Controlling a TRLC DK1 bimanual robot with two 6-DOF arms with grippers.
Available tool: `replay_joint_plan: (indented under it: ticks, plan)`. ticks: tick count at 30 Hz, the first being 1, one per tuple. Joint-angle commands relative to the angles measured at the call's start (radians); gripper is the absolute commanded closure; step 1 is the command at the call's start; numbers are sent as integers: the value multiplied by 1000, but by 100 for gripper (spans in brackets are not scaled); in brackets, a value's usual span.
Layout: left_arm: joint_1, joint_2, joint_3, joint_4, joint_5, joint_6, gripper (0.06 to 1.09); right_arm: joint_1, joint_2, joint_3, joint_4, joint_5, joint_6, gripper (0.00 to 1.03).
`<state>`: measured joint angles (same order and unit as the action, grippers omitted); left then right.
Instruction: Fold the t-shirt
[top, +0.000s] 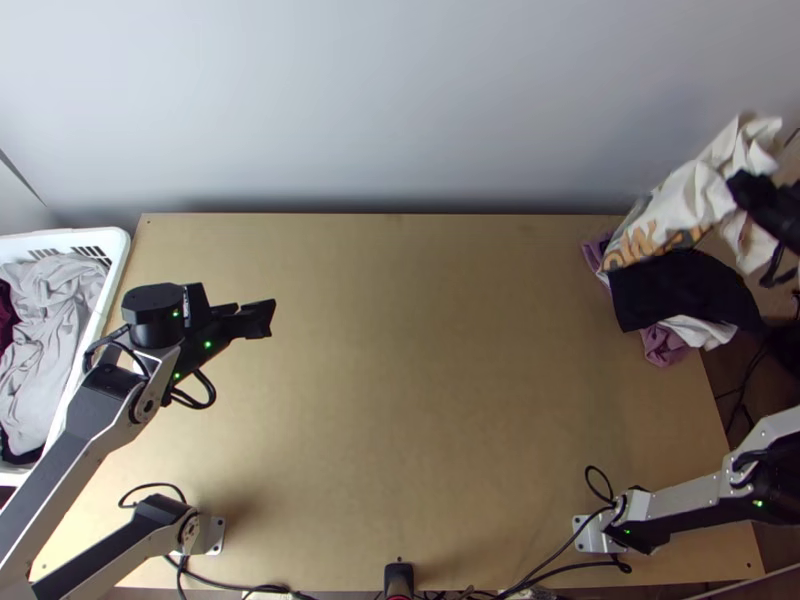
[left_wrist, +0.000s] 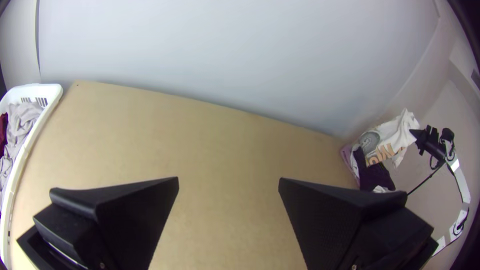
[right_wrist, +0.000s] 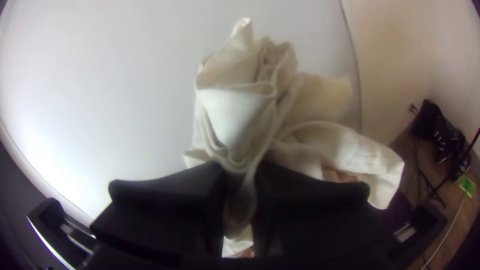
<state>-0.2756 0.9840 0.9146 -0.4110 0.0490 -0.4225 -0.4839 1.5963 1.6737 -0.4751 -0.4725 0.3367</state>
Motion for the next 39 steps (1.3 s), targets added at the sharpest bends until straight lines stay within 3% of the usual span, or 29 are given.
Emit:
replay_joint_plan:
  ticks: [1,8,17,27,31,34,35,37,39]
  plan:
    - [-2,-27,-39,9,2,-4,11,-71,-102,-351,153,-20,-71,100]
    - [7,-56,-42,8,2,1,11,-42,-90,-397,201,-35,-88,100]
    - [16,-122,-89,-2,3,1,11,-165,-7,-589,263,-37,-288,100]
    - [15,-137,-71,-15,6,-1,11,-323,179,-592,313,-37,-473,100]
    - [15,-137,-69,-23,6,-1,11,-325,202,-591,363,-37,-462,100]
    - [16,-142,-76,-26,6,-1,11,-306,195,-563,375,-38,-398,100]
    - [16,-143,-77,-26,6,1,11,-298,179,-563,375,-38,-389,95]
    - [19,-146,-83,-26,6,1,11,-283,137,-563,375,-38,-354,68]
    - [21,-150,-88,-28,5,2,11,-272,105,-543,374,-38,-286,14]
